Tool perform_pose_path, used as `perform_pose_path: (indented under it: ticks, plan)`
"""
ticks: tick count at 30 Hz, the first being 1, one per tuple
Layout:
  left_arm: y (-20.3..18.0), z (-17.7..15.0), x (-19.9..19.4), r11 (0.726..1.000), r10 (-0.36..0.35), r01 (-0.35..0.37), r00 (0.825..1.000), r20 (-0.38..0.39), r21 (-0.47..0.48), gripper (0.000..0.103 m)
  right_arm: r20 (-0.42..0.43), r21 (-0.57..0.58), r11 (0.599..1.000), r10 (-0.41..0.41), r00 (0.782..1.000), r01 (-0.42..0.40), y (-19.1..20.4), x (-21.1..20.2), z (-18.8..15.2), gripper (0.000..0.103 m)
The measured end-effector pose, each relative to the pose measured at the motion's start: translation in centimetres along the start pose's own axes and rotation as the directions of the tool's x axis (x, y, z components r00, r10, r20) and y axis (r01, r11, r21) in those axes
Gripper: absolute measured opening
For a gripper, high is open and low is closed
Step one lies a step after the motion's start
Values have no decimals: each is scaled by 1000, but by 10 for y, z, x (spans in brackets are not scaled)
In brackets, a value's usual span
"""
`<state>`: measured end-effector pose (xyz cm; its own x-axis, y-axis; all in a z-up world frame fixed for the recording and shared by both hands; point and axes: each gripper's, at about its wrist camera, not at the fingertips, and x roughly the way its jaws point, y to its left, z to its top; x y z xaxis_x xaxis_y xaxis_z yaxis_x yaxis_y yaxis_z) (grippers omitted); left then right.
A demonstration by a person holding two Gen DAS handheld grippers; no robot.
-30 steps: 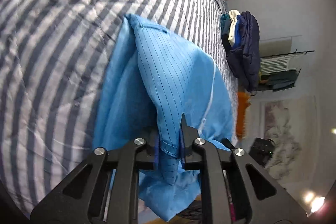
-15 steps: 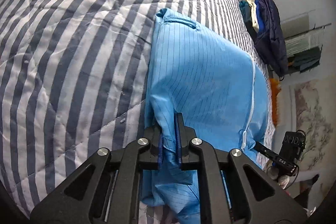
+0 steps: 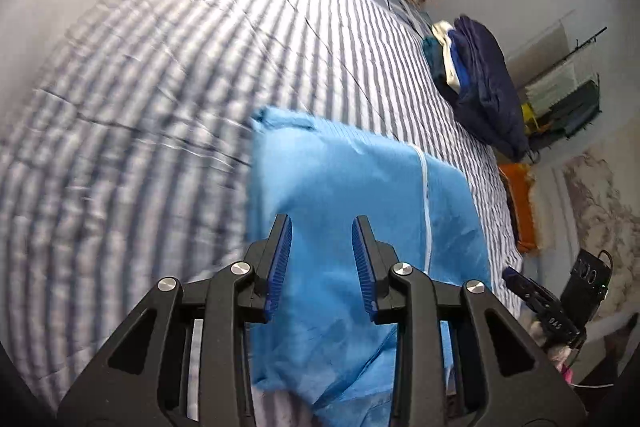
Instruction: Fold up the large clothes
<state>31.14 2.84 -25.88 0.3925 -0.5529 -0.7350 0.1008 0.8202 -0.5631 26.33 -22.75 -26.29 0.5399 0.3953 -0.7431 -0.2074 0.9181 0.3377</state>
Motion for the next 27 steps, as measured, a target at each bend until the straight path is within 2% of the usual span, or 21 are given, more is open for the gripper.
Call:
perform_pose_path:
  ticks: [1, 3, 4, 5, 7, 8, 9, 10, 12, 14, 15, 18, 20, 23, 25, 26, 27]
  plan:
    - [0, 1, 8, 1000, 1, -1, 1000, -10, 4, 30, -3, -22, 1000, 6, 1000, -6, 5, 9, 3, 26]
    - [7, 0, 24, 999, 48, -48, 999, -25, 22, 30, -6, -57, 998, -8, 1000, 8, 10, 21, 5, 27]
    - [8, 1, 32, 997, 72, -71, 997, -32, 28, 30, -18, -97, 993, -66, 998, 64, 15, 33, 2, 28]
    - [12, 1, 40, 989, 134, -132, 991, -27, 66, 30, -38, -90, 993, -76, 996, 72, 13, 34, -2, 28]
    - [13, -2, 51, 969, 213, -208, 977, -24, 135, 25, -110, -23, 997, -78, 991, 76, -7, 49, -7, 27]
    - [14, -3, 51, 958, 242, -237, 970, -13, 159, 25, -169, 25, 997, -73, 983, 78, -19, 60, -13, 23]
    - [14, -3, 48, 954, 254, -248, 967, -11, 168, 25, -194, 44, 997, -61, 979, 71, -25, 62, -14, 17]
    - [13, -3, 44, 952, 263, -258, 965, -10, 165, 25, -182, 45, 997, -57, 982, 66, -28, 57, -13, 17]
    - [10, -4, 25, 949, 264, -265, 964, 29, 171, 25, -186, 25, 996, -77, 980, 83, -24, 47, -11, 17]
    - [5, -7, 4, 962, 219, -225, 974, 55, 156, 25, -146, 29, 998, -56, 988, 60, -23, 33, -11, 25]
    - [1, -11, -6, 970, 179, -186, 982, 60, 156, 25, -121, 37, 999, -26, 992, 31, -19, 23, -11, 25]
    - [-16, -27, -15, 966, 133, -142, 990, 54, 214, 25, -53, -4, 1000, 19, 998, -19, -3, 4, -10, 31]
    - [-19, -38, 2, 952, 176, -174, 984, 14, 254, 25, -33, -42, 998, 48, 998, -50, 10, 0, -10, 33]
    - [1, -56, 28, 936, 244, -225, 969, -40, 269, 25, -49, -58, 997, 52, 997, -55, 13, 13, -13, 34]
    - [2, -62, 25, 929, 224, -214, 974, 1, 302, 25, -72, -56, 998, 30, 997, -34, 11, 22, -20, 34]
    - [1, -63, 21, 923, 236, -221, 972, -10, 314, 25, -101, -56, 998, 3, 995, -9, 8, 30, -25, 33]
    - [1, -64, 18, 922, 244, -228, 970, -13, 312, 25, -168, -59, 997, -55, 984, 46, -4, 44, -35, 29]
